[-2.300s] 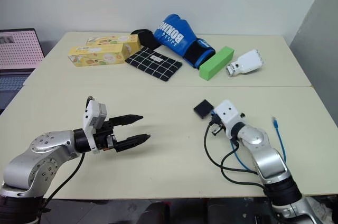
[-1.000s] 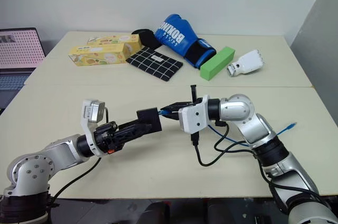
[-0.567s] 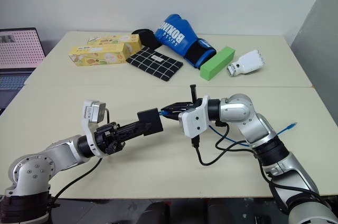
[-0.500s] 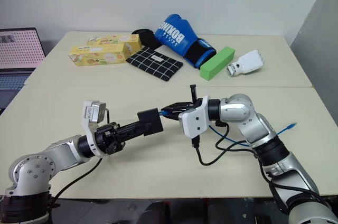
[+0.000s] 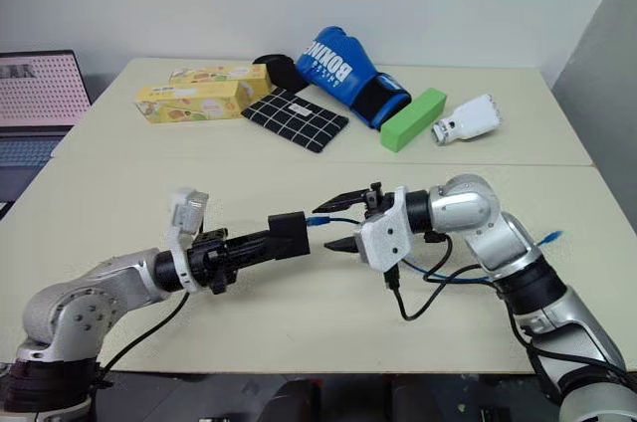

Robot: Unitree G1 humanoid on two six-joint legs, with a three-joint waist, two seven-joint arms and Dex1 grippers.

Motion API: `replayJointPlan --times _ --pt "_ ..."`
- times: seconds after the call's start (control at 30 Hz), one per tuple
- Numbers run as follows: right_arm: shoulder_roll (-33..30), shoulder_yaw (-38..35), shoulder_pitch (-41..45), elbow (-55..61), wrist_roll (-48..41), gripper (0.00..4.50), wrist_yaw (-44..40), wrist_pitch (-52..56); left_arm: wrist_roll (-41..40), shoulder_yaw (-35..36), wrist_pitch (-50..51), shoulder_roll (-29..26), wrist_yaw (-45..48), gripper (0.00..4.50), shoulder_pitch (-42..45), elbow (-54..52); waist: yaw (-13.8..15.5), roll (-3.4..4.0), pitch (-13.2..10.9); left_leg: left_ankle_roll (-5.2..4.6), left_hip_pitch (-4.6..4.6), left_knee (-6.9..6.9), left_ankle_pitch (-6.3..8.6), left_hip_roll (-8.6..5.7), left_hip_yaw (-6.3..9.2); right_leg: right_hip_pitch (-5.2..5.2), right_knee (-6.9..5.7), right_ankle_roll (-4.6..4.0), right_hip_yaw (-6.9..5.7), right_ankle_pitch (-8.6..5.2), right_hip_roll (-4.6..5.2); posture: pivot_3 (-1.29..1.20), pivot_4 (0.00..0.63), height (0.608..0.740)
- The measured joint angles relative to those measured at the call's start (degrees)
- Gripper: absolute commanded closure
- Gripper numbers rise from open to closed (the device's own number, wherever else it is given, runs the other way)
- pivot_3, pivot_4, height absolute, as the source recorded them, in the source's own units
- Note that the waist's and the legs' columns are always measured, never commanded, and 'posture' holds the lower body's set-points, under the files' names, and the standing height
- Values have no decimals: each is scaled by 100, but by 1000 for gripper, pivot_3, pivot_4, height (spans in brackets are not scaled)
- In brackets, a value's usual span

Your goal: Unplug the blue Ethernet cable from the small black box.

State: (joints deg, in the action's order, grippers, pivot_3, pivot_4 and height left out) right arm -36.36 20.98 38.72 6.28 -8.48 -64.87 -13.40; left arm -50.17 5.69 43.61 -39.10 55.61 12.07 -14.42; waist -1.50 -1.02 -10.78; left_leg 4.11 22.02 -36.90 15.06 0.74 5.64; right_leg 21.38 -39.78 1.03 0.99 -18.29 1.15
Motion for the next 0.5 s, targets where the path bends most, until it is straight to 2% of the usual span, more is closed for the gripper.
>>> replayJointPlan --times 0.07,0.1,0.23,0.37,0.5 --pt "-104 -103 -135 212 -381 1901 -35 596 176 -95 -209 -2 149 3706 5 44 1 0 0 -1 3 1 0 1 0 0 4 0 2 0 4 0 150 740" --pt "-148 -284 -320 593 -1111 1901 63 1757 476 -229 -596 -24 454 3706 51 130 -2 1 -1 -1 7 2 0 3 3 4 4 -1 2 0 4 0 150 740" --pt "111 -561 -451 977 -2015 1901 593 3315 825 -336 -1250 3 983 3706 231 331 -38 1 -1 -2 1 5 1 -4 -5 4 2 -1 1 0 -3 0 150 740" --pt "578 -755 -625 1016 -2532 1901 1297 4384 833 -336 -1384 58 1420 3706 486 665 -32 2 -1 -3 4 5 2 -6 -3 6 1 -2 -3 -1 -10 0 150 740" --pt "850 -869 -652 1043 -2905 1901 1618 5079 696 -336 -1138 46 1701 3706 738 837 -34 2 -1 -4 14 4 2 -7 -6 14 2 -1 -9 -1 -10 0 150 740"
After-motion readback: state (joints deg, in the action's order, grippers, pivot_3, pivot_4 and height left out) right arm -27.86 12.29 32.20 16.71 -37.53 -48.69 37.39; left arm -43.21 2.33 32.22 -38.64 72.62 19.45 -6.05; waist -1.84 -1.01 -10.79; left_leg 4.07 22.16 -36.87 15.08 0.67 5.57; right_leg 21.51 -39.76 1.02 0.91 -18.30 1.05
